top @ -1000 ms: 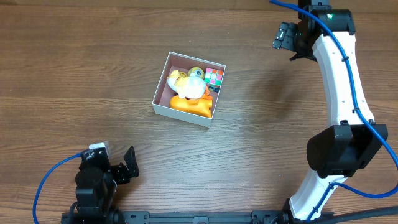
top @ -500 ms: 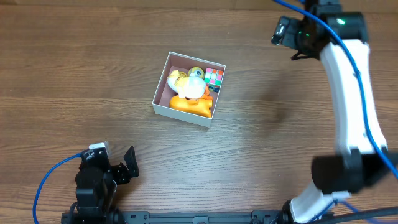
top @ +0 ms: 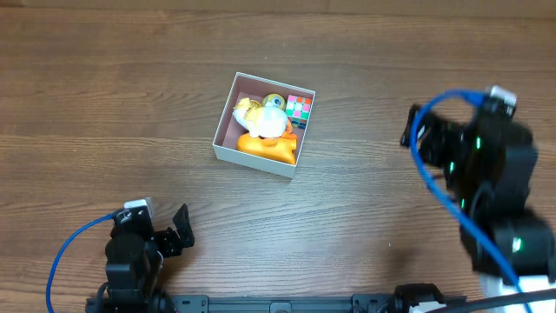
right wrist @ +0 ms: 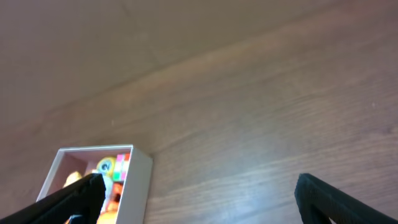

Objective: Pack container

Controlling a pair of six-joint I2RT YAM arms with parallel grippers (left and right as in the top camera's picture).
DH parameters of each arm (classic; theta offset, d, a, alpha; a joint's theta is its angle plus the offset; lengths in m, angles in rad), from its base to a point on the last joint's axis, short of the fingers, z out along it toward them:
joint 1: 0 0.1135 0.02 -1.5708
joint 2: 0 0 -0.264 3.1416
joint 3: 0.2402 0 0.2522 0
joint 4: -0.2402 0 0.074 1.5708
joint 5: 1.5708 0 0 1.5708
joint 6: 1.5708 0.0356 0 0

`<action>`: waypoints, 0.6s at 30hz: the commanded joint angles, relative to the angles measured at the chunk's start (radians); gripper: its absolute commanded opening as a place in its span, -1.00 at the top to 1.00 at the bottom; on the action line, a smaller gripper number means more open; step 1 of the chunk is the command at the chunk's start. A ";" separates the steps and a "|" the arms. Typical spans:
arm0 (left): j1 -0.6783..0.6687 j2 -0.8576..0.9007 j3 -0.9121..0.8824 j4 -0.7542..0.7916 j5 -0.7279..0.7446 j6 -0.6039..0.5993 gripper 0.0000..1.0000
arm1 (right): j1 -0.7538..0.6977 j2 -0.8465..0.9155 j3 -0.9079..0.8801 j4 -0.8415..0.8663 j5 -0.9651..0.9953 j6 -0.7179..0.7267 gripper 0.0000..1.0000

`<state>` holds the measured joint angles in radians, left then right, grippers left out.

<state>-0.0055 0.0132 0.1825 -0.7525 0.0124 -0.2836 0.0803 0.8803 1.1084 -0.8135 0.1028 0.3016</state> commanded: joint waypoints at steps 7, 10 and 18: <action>0.007 -0.010 -0.011 0.002 0.006 0.023 -1.00 | 0.006 -0.433 -0.514 0.284 -0.111 -0.097 -1.00; 0.007 -0.010 -0.011 0.002 0.006 0.023 -1.00 | 0.006 -0.590 -0.695 0.362 -0.167 -0.097 -1.00; 0.007 -0.010 -0.011 0.002 0.006 0.023 -1.00 | 0.006 -0.804 -0.829 0.333 -0.195 -0.097 -1.00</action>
<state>-0.0055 0.0128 0.1825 -0.7521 0.0124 -0.2836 0.0803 0.1226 0.2867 -0.4679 -0.0776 0.2115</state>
